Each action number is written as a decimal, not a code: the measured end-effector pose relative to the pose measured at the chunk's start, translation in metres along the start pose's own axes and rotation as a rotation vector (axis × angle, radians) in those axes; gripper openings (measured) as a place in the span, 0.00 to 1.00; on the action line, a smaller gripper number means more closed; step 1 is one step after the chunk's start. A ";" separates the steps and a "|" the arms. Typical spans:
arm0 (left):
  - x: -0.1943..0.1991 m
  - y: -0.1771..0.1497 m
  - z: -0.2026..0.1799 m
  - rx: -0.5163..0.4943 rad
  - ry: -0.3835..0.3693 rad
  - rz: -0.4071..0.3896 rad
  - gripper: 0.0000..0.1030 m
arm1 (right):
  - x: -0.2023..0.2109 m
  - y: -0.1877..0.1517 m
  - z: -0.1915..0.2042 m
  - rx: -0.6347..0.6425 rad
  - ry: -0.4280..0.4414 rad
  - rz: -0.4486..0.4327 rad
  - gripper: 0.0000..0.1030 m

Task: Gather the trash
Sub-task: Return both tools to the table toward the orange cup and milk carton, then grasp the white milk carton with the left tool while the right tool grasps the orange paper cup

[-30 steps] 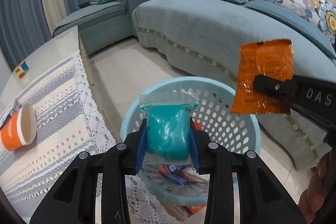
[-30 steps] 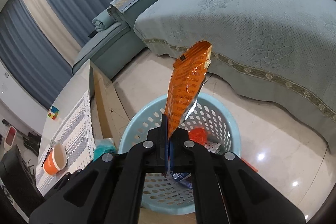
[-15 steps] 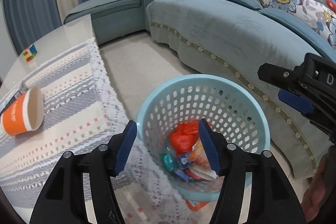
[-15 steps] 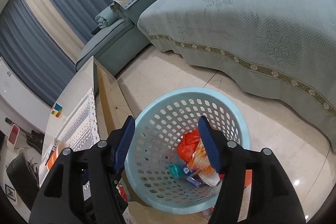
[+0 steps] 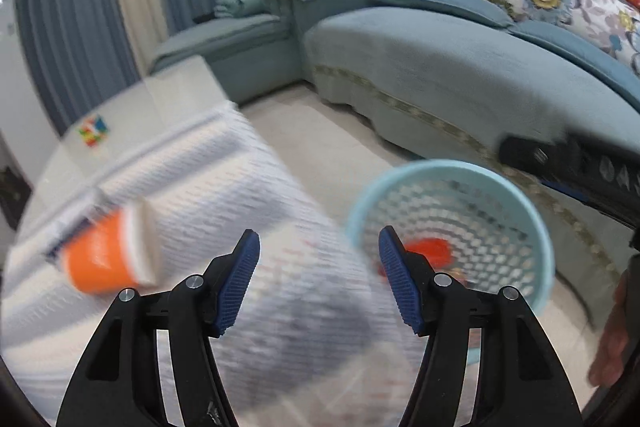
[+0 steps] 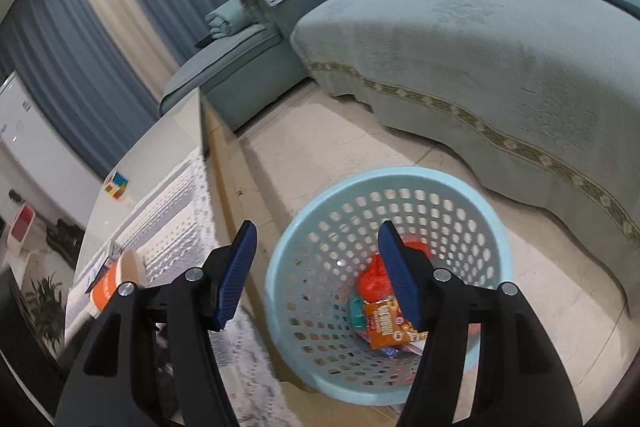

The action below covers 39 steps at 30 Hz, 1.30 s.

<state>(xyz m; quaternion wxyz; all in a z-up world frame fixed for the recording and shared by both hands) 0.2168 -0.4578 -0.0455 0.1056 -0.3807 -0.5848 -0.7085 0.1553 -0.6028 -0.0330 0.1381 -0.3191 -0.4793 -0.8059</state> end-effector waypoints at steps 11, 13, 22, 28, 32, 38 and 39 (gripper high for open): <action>0.039 0.040 0.213 0.100 0.308 -0.050 0.73 | -0.014 -0.011 0.114 0.216 0.204 0.018 0.74; 0.045 0.037 0.256 0.168 0.337 -0.039 0.82 | -0.014 -0.014 0.137 0.246 0.240 0.015 0.82; 0.043 0.002 0.340 0.044 0.276 0.050 0.89 | -0.031 -0.042 0.236 0.397 0.338 0.076 0.93; 0.013 -0.005 0.350 -0.096 0.054 0.103 0.89 | -0.054 -0.067 0.265 0.472 0.415 0.169 0.93; -0.015 0.000 0.333 -0.232 -0.148 0.124 0.89 | -0.057 -0.079 0.271 0.517 0.478 0.198 0.93; -0.056 -0.001 0.319 -0.351 -0.306 0.167 0.89 | -0.066 -0.090 0.283 0.570 0.562 0.247 0.93; -0.060 -0.003 0.318 -0.352 -0.339 0.180 0.89 | -0.068 -0.090 0.285 0.570 0.581 0.255 0.93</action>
Point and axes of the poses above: each gripper's, at about its wrist camera, not at the fingertips, and x roughly against the way its jaws point, z to its left, y to its top, the point moved 9 cm from there along -x, roughly the way its jaws point, and after that the axes turned 8 degrees about x, right-handed, at the moved point
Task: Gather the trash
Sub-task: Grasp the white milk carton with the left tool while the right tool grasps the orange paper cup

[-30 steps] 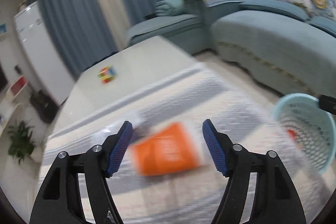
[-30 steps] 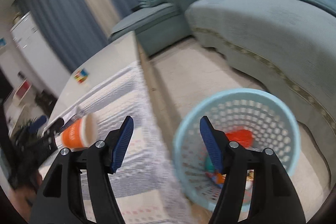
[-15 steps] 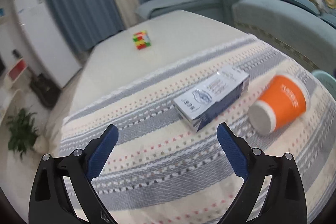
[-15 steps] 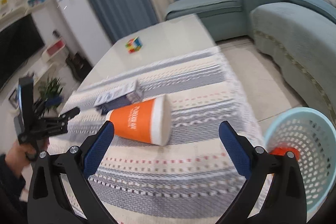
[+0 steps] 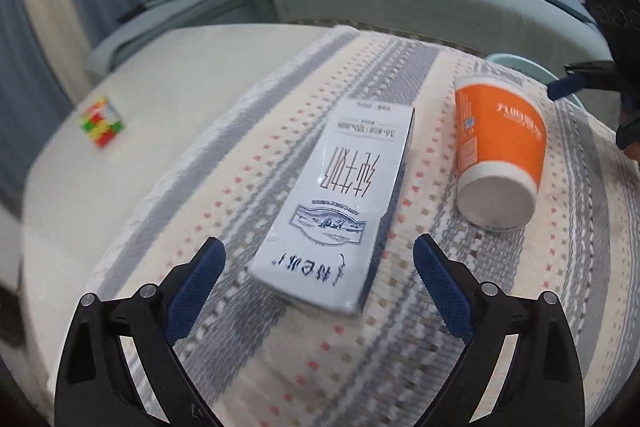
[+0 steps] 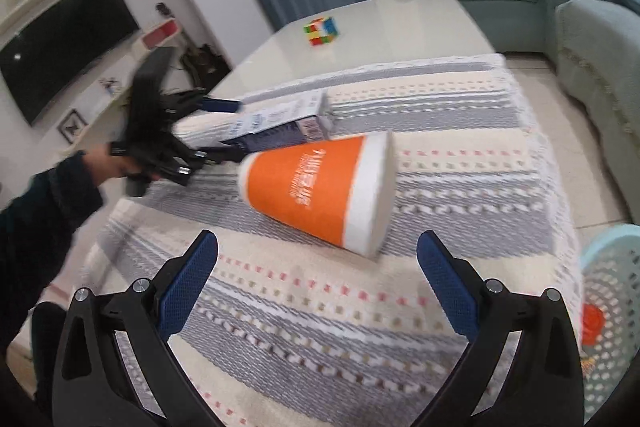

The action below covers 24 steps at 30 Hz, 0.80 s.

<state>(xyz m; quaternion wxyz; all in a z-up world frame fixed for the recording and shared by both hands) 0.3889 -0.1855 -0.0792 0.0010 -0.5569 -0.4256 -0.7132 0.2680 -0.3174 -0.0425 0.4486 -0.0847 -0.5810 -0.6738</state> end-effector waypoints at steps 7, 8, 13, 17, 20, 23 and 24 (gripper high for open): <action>-0.026 0.009 0.003 0.048 -0.144 -0.022 0.75 | -0.034 0.004 -0.014 -0.041 0.062 0.082 0.92; -0.032 0.011 0.002 0.054 -0.158 -0.017 0.68 | -0.038 0.002 -0.018 -0.046 0.047 0.098 0.91; -0.033 0.017 -0.012 0.040 -0.208 -0.047 0.52 | -0.041 0.024 -0.007 -0.092 0.145 -0.039 0.23; -0.017 0.014 -0.012 0.061 -0.200 -0.088 0.51 | -0.037 0.034 0.013 -0.099 0.223 -0.083 0.08; -0.003 0.009 -0.010 0.078 -0.150 -0.096 0.51 | -0.025 0.048 0.017 -0.091 0.199 -0.149 0.03; 0.019 0.006 0.010 0.169 -0.023 -0.158 0.52 | -0.010 0.062 0.024 -0.068 0.173 -0.208 0.03; 0.029 0.003 0.018 0.246 -0.016 -0.188 0.52 | -0.007 0.066 0.025 -0.062 0.154 -0.222 0.03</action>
Point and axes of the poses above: each gripper's, at about its wrist camera, not at the fingertips, and x roughly against the way its jaws point, z to its left, y to its top, the point moved 9 cm from there along -x, roughly the way its jaws point, and after that the axes turned 8 degrees about x, right-handed, at the moved point
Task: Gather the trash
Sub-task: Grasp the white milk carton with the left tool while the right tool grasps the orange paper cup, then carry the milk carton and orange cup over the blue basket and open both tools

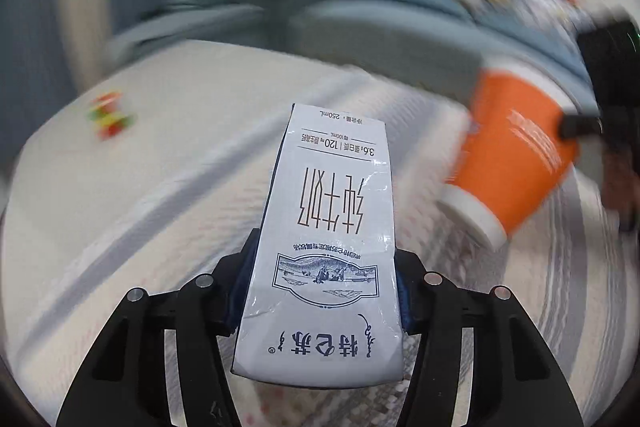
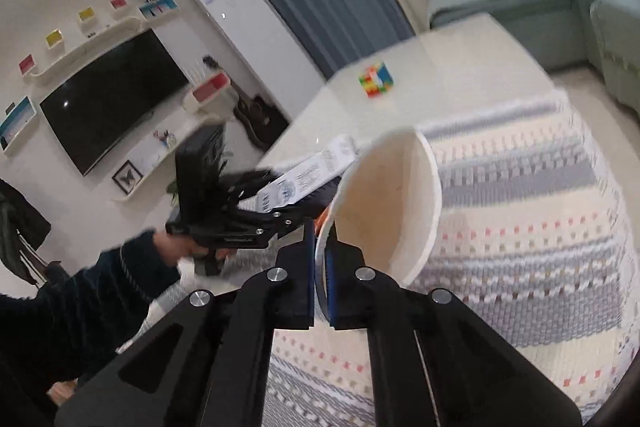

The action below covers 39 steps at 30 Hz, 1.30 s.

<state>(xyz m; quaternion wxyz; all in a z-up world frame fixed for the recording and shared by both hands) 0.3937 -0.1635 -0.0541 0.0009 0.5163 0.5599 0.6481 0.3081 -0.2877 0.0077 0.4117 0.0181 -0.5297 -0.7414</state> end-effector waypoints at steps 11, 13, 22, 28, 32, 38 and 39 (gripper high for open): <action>0.108 -0.037 -0.037 0.286 0.193 -0.119 0.52 | 0.041 0.028 0.035 0.142 -0.286 -0.070 0.03; 0.121 -0.038 -0.056 0.293 0.203 -0.133 0.52 | 0.051 0.034 0.044 0.153 -0.313 -0.079 0.03; 0.172 -0.011 -0.144 0.229 0.298 -0.200 0.52 | 0.133 0.031 0.077 0.156 -0.362 -0.174 0.03; 0.180 -0.005 -0.202 0.194 0.265 -0.249 0.52 | 0.182 0.023 0.076 0.137 -0.370 -0.230 0.03; 0.176 -0.007 -0.239 0.148 0.253 -0.275 0.52 | 0.207 0.007 0.075 0.146 -0.390 -0.236 0.03; 0.158 -0.023 -0.271 0.156 0.216 -0.279 0.52 | 0.240 -0.024 0.069 0.186 -0.467 -0.216 0.03; 0.155 -0.026 -0.274 0.153 0.212 -0.278 0.52 | 0.247 -0.029 0.067 0.199 -0.491 -0.213 0.03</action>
Point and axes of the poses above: each gripper's, at about its wrist camera, not at the fingertips, and x roughly against the way its jaws point, z to its left, y to its top, the point moved 9 cm from there along -x, roughly the way its jaws point, and after that the axes turned 8 degrees about x, right-handed, at the moved point
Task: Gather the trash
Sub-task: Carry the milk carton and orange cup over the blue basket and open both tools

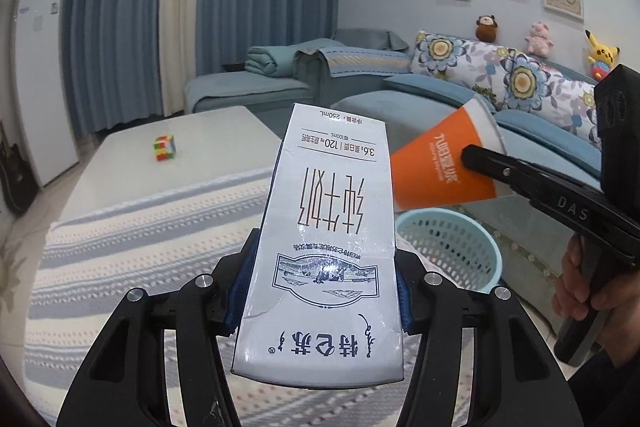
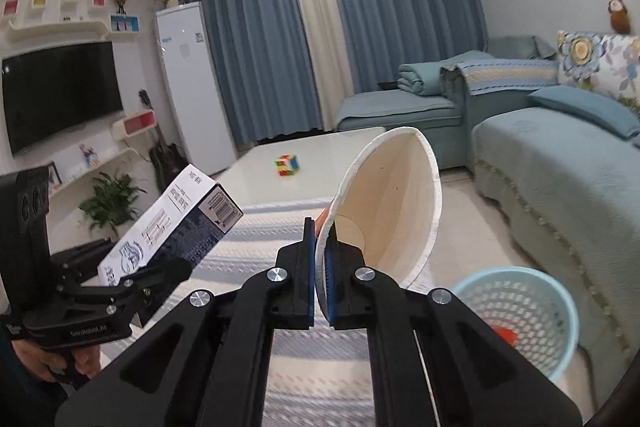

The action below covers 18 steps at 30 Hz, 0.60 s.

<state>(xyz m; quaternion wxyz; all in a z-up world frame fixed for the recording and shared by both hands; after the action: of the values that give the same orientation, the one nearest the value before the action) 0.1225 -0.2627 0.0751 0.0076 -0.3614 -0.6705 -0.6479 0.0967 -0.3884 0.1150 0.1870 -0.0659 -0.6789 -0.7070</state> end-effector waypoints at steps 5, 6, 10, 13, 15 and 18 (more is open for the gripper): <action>-0.001 -0.019 -0.014 -0.021 0.018 0.005 0.52 | 0.034 -0.007 -0.029 0.020 -0.085 -0.023 0.03; -0.002 -0.021 -0.016 -0.027 0.022 0.006 0.52 | 0.041 -0.009 -0.036 0.013 -0.097 -0.029 0.03; -0.005 -0.028 -0.027 -0.053 0.052 -0.011 0.52 | 0.061 -0.019 -0.062 0.026 -0.167 -0.032 0.03; -0.011 -0.029 -0.034 -0.045 0.068 -0.022 0.52 | 0.068 -0.031 -0.085 0.005 -0.212 -0.012 0.03; -0.020 -0.033 -0.044 -0.038 0.063 -0.008 0.52 | 0.069 -0.038 -0.100 -0.016 -0.233 0.003 0.03; -0.030 -0.037 -0.061 -0.057 0.057 0.002 0.52 | 0.069 -0.049 -0.122 -0.013 -0.293 0.027 0.03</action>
<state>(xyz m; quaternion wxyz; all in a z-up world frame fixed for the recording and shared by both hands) 0.0980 -0.3262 0.0385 0.0172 -0.3436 -0.6507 -0.6769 0.0354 -0.5206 0.0848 0.0950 -0.1787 -0.6932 -0.6918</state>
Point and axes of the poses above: each gripper's, at about its wrist camera, not at the fingertips, and x roughly against the way its jaws point, z to its left, y to its top, the point moved 9 cm from there along -x, roughly the way its jaws point, and after that the axes turned 8 degrees about x, right-handed, at the moved point
